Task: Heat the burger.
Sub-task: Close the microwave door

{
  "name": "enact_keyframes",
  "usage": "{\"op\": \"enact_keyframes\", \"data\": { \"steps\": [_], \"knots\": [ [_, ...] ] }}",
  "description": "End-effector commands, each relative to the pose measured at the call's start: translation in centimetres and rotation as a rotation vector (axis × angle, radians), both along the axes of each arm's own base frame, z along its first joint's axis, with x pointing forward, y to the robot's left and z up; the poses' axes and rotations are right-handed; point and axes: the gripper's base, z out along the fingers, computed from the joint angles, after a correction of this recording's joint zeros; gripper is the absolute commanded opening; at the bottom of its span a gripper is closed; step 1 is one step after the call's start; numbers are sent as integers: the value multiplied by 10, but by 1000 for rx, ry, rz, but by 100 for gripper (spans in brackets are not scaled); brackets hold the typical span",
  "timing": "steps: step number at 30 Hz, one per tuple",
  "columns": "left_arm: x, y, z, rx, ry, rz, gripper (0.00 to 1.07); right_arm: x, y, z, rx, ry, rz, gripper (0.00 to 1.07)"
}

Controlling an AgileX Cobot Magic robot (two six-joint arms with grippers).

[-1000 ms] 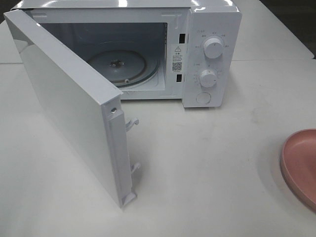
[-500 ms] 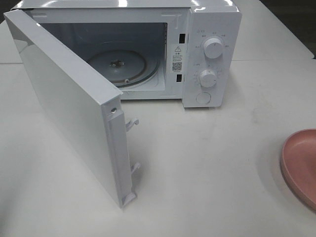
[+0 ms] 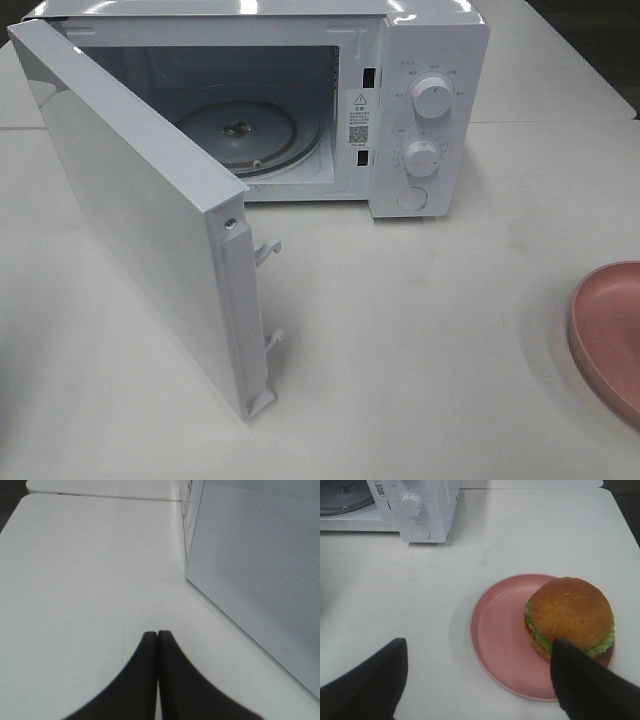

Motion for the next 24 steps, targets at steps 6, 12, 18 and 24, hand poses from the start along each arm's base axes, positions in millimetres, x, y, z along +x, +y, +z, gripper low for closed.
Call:
{"op": "enact_keyframes", "data": {
  "steps": [6,12,18,24],
  "knots": [
    [15,7,-4,46,-113,66,0,-3,0,-1,-8,-30,0,75],
    [28,-13,-16,101,-77,-83,0,-3,0,-1,-8,-30,0,75],
    [44,-38,-28,89,-108,-173,0,-3,0,-1,-8,-30,0,75],
    [54,-59,-40,77,-146,-233,0,-3,0,-1,-8,-30,0,75]
  ]
}}
